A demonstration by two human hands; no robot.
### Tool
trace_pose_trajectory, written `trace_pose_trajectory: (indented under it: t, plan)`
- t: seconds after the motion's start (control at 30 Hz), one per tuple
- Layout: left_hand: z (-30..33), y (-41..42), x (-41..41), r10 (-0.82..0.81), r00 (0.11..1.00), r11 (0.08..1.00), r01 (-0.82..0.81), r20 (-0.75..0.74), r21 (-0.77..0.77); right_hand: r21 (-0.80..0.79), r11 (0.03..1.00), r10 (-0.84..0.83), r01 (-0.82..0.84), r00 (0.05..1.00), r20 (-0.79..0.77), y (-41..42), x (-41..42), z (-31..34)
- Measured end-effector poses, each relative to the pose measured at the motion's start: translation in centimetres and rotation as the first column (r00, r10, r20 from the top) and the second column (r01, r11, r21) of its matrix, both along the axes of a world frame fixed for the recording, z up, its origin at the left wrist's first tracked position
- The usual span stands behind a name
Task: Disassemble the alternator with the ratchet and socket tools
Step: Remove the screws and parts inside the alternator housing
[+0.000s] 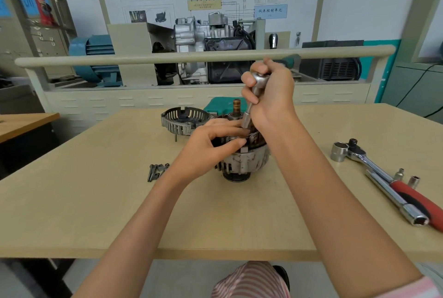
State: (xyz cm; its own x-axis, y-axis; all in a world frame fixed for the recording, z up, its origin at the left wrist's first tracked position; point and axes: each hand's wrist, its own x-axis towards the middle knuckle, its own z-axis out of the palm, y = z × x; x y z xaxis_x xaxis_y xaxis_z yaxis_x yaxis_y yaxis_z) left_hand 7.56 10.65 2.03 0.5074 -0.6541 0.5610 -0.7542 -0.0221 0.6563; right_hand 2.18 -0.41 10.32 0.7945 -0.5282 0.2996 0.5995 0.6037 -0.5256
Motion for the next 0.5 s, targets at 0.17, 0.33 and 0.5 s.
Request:
trace_pose_trajectory:
  t: [0.17,0.33,0.5]
  plan:
    - [-0.2,-0.2,0.1,0.002,0.997,0.999,0.002,0.081,-0.044,-0.065,0.996,-0.063,0.062,0.998,-0.011,-1.2,-0.7,-0.6]
    - [-0.3,-0.4,0.0,0.029,0.996,0.997,-0.022,0.090,-0.069,-0.288,0.952,-0.181,0.106,0.952,-0.246,-1.8,-1.8,-1.9]
    - [0.0,-0.6,-0.3,0.067,0.993,0.992,-0.056,0.096,-0.115,-0.874,0.443,-0.589,-0.201,0.670,-0.453,-2.1,-3.2,-2.9]
